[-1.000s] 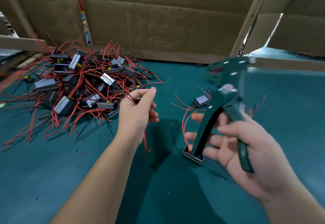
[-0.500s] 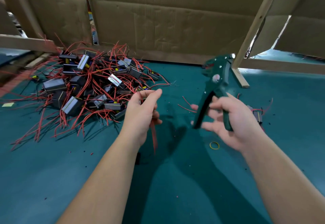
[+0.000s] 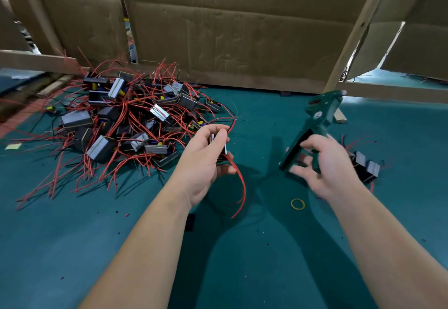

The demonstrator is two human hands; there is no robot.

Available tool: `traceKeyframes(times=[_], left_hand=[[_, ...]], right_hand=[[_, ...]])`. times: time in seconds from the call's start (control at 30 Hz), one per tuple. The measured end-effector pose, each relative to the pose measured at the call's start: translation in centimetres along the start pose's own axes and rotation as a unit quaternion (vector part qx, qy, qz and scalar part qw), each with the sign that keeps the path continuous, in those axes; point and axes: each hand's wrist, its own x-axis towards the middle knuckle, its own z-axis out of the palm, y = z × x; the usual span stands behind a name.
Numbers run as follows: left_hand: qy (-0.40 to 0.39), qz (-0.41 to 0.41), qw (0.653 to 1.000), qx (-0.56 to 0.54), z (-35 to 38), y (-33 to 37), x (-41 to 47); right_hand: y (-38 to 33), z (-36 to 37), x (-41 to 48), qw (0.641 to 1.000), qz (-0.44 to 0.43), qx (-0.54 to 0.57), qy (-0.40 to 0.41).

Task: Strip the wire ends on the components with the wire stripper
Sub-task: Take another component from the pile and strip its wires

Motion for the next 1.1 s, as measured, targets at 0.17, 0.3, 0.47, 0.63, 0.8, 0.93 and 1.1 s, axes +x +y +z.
traceKeyframes(times=[0.17, 0.3, 0.47, 0.63, 0.8, 0.93, 1.1], left_hand=[[-0.020, 0.023, 0.999, 0.035, 0.2, -0.3, -0.2], [-0.028, 0.037, 0.994, 0.100, 0.2, -0.4, -0.2], [-0.033, 0.133, 0.966, 0.219, 0.7, -0.7, -0.6], [-0.046, 0.161, 0.951, 0.259, 1.3, -1.0, -1.0], [-0.073, 0.154, 0.954, 0.248, 1.6, -1.0, -1.2], [-0.042, 0.060, 0.991, 0.116, 2.0, -0.6, -1.5], [0.026, -0.027, 0.999, -0.013, 1.9, 0.2, -1.2]], right_hand=[[-0.4, -2.1, -3.8, 0.976, 0.049, 0.071, -0.199], [0.6, -1.9, -5.9, 0.948, 0.093, 0.075, -0.296], [2.6, 0.1, -7.4, 0.911, 0.088, 0.199, -0.349], [2.4, 0.3, -7.8, 0.924, 0.032, 0.203, -0.324], [2.3, 0.4, -7.9, 0.936, 0.021, 0.148, -0.320], [2.4, 0.3, -8.1, 0.946, 0.002, 0.121, -0.301], [2.3, -0.4, -8.1, 0.925, 0.046, 0.096, -0.365]])
